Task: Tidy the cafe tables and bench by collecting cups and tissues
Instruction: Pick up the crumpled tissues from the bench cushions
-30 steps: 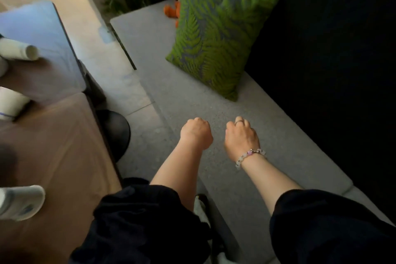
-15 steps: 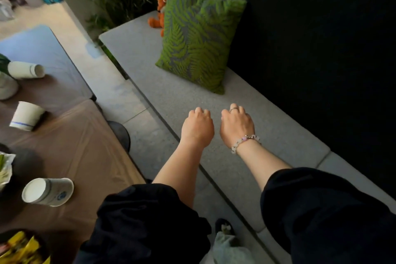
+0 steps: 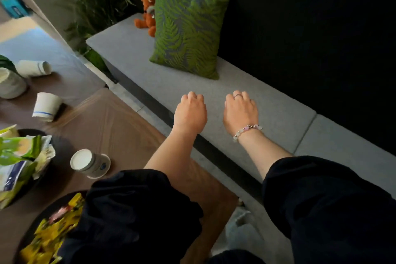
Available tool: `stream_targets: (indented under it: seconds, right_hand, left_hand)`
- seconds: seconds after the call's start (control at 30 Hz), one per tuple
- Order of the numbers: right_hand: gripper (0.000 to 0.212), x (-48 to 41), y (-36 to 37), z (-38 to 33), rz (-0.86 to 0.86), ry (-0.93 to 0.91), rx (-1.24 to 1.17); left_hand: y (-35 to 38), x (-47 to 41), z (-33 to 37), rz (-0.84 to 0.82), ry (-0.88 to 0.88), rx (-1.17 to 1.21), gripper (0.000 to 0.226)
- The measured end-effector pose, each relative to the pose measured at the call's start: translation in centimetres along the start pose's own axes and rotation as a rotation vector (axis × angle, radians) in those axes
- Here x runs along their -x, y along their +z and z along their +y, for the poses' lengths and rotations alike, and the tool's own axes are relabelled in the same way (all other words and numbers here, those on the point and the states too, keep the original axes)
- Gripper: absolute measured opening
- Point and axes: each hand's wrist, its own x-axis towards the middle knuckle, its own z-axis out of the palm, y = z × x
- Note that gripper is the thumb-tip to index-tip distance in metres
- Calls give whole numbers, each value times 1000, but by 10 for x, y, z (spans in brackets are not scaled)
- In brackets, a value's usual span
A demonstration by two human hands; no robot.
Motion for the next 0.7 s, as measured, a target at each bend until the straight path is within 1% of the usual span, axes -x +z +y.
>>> stream_targets:
  seconds: [0.17,0.27,0.37,0.57,0.7]
  right_hand:
    - [26,57,-13,-6,24,86,23]
    - [26,84,-17,4,14,143,32]
    - [28,107,-18,26,10,241,36]
    - [30,162,8,73,-78,398,39]
    - [29,199,24,96,-115,495,14]
  left_hand:
    - [-12,40,0,-7,86,9,30]
    - [-13,50,21,-1,168,31,31]
    - [-4,61,49,-14,260,55,31]
    - [41,93,95,-169,382,19,31]
    - [61,111,129,-235,465,15,31]
